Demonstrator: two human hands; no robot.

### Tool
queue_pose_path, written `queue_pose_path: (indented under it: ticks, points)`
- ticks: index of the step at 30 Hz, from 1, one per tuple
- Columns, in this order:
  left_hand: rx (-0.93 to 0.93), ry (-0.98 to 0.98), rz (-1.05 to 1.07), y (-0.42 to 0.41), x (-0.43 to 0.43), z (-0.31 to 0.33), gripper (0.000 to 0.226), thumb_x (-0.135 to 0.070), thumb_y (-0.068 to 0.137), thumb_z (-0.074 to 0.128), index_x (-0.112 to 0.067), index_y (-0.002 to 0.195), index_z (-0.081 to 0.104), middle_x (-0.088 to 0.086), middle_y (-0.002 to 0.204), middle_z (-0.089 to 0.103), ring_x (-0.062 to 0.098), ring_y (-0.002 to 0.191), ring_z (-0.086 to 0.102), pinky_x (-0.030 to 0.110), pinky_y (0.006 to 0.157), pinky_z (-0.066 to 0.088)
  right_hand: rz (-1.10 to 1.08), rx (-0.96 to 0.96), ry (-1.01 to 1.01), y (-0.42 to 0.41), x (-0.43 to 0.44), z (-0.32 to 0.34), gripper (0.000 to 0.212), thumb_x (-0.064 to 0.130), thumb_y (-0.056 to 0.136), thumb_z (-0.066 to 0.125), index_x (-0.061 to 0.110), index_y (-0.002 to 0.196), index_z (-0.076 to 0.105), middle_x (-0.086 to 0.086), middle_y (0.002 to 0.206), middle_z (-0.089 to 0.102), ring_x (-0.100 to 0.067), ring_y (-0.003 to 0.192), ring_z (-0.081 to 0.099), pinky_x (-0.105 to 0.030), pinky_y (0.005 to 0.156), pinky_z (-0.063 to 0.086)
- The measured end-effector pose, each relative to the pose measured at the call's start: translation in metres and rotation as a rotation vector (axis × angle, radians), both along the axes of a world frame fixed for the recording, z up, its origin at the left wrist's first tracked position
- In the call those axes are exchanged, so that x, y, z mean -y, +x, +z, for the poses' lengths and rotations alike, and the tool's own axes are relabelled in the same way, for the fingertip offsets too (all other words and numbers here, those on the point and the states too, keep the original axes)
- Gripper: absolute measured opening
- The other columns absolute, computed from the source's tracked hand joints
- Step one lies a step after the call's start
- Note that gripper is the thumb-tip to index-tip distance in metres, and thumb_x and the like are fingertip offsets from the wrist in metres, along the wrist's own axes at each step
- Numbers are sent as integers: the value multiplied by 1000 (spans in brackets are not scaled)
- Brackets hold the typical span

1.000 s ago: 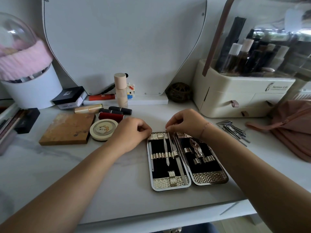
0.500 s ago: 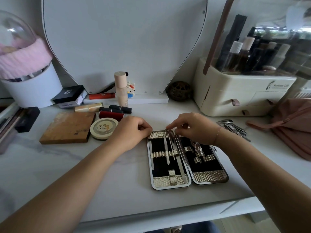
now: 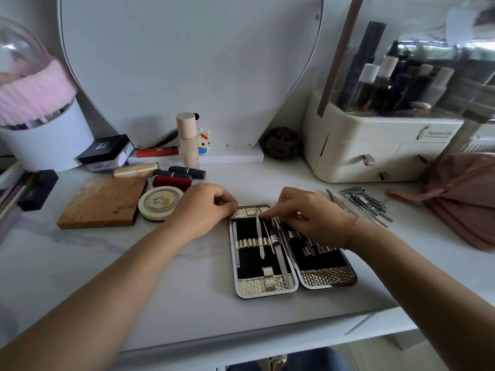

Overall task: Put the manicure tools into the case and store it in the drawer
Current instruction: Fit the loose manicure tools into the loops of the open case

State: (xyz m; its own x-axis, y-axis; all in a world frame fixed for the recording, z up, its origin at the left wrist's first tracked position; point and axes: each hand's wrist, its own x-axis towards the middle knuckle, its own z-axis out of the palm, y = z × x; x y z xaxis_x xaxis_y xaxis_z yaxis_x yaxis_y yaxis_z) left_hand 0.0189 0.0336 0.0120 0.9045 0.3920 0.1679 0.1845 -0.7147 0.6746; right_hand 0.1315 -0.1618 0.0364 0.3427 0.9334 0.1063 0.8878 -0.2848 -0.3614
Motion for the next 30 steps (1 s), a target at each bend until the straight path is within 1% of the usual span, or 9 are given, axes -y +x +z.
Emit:
queue_pose_path:
  ticks: [3,9,12,14,17,21,25,28,30]
  points:
    - [3,-1,2,0,0,0,6,-24,83,68,-25,85,73,-14,83,69,-3,80,60,13,69,43,24,3,12,1,4,-3,43,1,85,50,28,112,68,1,90,56,-12,83,55,-16,74,34]
    - [8,-2,-5,0,0,-1,6,-24,83,67,-25,85,73,-16,81,68,-4,79,60,12,69,42,67,67,7,-4,8,-5,49,12,79,39,31,114,67,11,86,45,1,80,40,-25,78,31]
    - [12,-4,-2,0,-1,-1,6,-25,82,68,-26,85,73,-14,82,69,-1,80,61,16,71,45,64,57,9,-5,13,-8,52,11,77,37,32,115,66,12,86,43,4,77,36,-22,80,27]
    - [13,-8,-1,0,-1,-2,5,-25,82,68,-27,82,73,-14,82,70,-1,80,61,17,71,46,70,35,33,-7,17,-10,53,10,77,36,30,114,67,10,86,45,3,78,38,-22,79,32]
    - [14,-8,-4,-1,0,-1,5,-25,82,68,-29,81,72,-16,81,69,-1,79,61,16,71,46,68,21,54,-10,21,-13,53,19,78,29,28,112,68,2,86,49,-11,79,47,-23,75,38]
    - [11,-9,-2,-1,0,-1,5,-25,82,68,-29,81,72,-18,79,68,-4,77,60,14,66,42,35,-29,83,-13,24,-14,46,9,81,41,27,115,67,0,89,48,-10,81,47,-9,74,34]
    - [16,-7,-3,0,0,-2,4,-25,82,69,-28,82,72,-18,80,68,-3,77,61,12,65,41,-7,-172,177,-15,32,-11,32,20,88,52,27,117,64,0,92,50,-3,81,48,-7,76,36]
    - [18,-7,8,0,-2,-4,4,-26,81,69,-26,84,73,-17,80,68,-3,77,61,12,65,41,-208,-188,311,0,50,-7,25,23,87,63,28,111,67,4,86,53,-4,75,50,-9,70,37]
    - [27,-1,19,0,-2,-5,6,-26,81,69,-24,85,73,-15,82,69,-2,78,61,13,66,41,-436,-120,399,19,67,-7,16,23,80,70,28,95,71,4,77,57,-5,66,50,-10,64,37]
